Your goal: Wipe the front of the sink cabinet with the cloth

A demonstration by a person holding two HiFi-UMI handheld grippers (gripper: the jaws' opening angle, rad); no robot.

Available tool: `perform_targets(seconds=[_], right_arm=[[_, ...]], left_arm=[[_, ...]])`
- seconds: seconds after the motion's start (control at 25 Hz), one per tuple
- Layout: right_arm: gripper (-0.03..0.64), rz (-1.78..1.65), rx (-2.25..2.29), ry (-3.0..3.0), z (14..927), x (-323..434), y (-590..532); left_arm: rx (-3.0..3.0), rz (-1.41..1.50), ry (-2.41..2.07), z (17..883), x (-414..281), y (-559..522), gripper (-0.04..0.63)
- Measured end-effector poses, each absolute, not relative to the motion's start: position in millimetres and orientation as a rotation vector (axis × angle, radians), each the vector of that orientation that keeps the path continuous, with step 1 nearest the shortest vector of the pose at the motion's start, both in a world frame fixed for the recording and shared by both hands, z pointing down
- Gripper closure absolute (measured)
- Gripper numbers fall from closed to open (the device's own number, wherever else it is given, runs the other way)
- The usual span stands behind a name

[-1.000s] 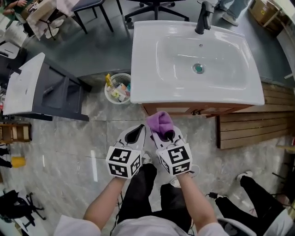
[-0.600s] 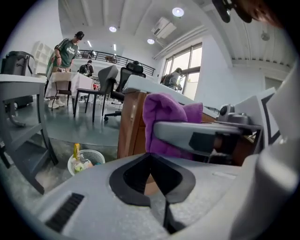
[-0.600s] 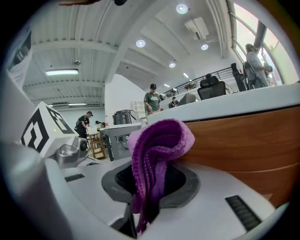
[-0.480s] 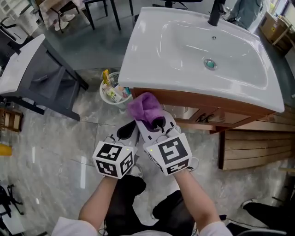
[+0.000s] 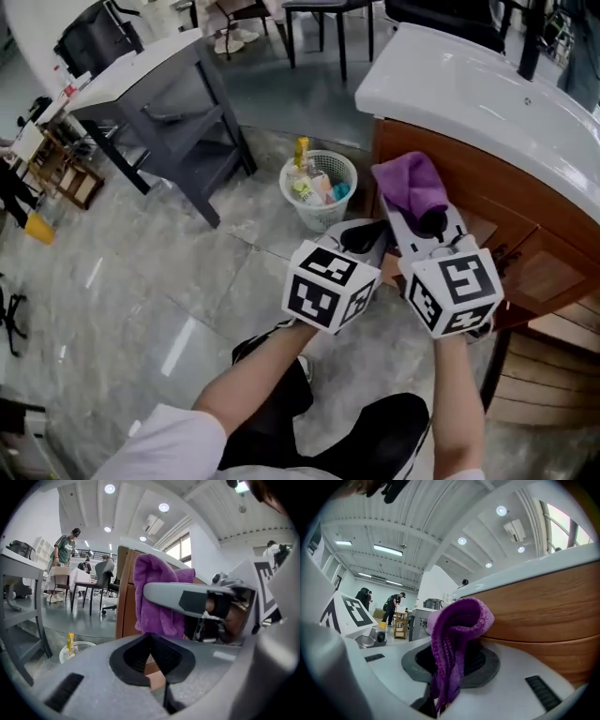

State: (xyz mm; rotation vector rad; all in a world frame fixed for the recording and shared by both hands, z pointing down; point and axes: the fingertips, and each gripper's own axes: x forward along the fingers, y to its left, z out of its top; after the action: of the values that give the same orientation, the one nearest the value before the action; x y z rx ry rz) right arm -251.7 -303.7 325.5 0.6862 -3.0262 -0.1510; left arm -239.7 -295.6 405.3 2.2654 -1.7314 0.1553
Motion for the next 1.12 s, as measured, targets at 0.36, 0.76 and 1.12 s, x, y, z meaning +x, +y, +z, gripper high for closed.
perform_targets(seconds=[0.36, 0.76, 1.12], right_arm=[[0.534, -0.308, 0.68, -3.068, 324, -231, -310], [0.534, -0.294, 0.807, -3.02, 316, -151, -321], [0.534, -0.223, 0.933, -2.994, 320, -96, -343]], left_arm=[[2.303, 0.181, -1.828, 414, -223, -292, 0.589], [2.386, 0.154, -1.759, 405, -160, -296, 0.589], [2.44, 0.148, -1.693, 409, -134, -305, 0.589]])
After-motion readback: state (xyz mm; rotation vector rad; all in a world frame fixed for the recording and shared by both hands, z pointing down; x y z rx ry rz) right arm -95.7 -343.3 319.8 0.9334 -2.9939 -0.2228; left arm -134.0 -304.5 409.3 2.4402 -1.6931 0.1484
